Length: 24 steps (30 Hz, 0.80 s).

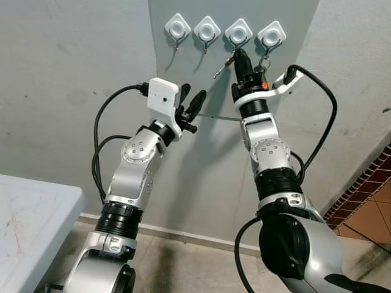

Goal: Hang keys on a hook

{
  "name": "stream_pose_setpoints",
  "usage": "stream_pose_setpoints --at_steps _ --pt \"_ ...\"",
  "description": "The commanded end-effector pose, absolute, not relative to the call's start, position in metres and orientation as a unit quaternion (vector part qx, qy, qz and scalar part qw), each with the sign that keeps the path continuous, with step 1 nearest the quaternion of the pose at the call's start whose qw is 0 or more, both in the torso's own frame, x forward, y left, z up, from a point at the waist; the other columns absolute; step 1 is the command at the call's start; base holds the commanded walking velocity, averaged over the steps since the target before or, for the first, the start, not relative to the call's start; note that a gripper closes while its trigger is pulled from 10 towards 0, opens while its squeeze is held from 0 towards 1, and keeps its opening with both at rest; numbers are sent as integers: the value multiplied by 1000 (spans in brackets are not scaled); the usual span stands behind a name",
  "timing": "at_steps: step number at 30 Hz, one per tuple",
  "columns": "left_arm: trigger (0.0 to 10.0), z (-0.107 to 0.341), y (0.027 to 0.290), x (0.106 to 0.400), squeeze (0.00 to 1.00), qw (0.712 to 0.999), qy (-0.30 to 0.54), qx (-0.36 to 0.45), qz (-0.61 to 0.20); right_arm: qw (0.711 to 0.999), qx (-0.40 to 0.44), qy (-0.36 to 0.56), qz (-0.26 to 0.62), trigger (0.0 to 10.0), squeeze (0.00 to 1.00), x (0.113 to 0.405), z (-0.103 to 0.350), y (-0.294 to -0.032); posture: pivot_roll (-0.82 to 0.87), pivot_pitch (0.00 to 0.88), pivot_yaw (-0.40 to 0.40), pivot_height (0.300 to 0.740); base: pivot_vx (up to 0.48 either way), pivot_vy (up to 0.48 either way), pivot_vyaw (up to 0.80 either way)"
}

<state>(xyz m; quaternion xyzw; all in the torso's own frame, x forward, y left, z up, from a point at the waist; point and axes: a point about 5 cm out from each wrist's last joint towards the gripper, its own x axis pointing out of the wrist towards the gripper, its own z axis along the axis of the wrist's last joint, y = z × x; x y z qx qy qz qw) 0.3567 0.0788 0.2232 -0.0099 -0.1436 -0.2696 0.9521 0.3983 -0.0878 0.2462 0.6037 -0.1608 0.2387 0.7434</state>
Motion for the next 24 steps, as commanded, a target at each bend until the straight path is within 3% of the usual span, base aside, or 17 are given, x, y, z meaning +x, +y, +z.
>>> stream_pose_setpoints --at_steps 1,13,20,21,22,23,24 --pt "10000 228 79 355 0 951 -151 -8 -269 720 641 -150 218 10000 0 398 240 -89 70 0 -6 740 0 0 0" --pt "10000 227 77 353 0 951 -148 -11 -271 701 668 -138 210 10000 0 397 237 -89 70 0 -10 740 0 0 0" --pt "10000 226 77 353 0 952 -147 -12 -270 708 661 -136 208 10000 0 397 235 -88 71 0 -11 740 0 0 0" --pt "10000 226 77 353 0 952 -146 -13 -270 709 660 -135 209 10000 173 397 234 -88 71 0 -11 740 0 0 0" --pt "10000 226 77 353 0 952 -146 -12 -269 709 660 -134 209 10000 490 397 234 -88 72 2 -13 740 0 0 0" --pt "10000 226 78 353 0 952 -146 -11 -268 706 663 -134 210 10000 1000 397 234 -88 72 2 -13 740 0 0 0" --pt "10000 226 78 353 0 952 -146 -11 -268 701 668 -135 211 10000 1000 396 233 -88 72 2 -13 740 0 0 0"
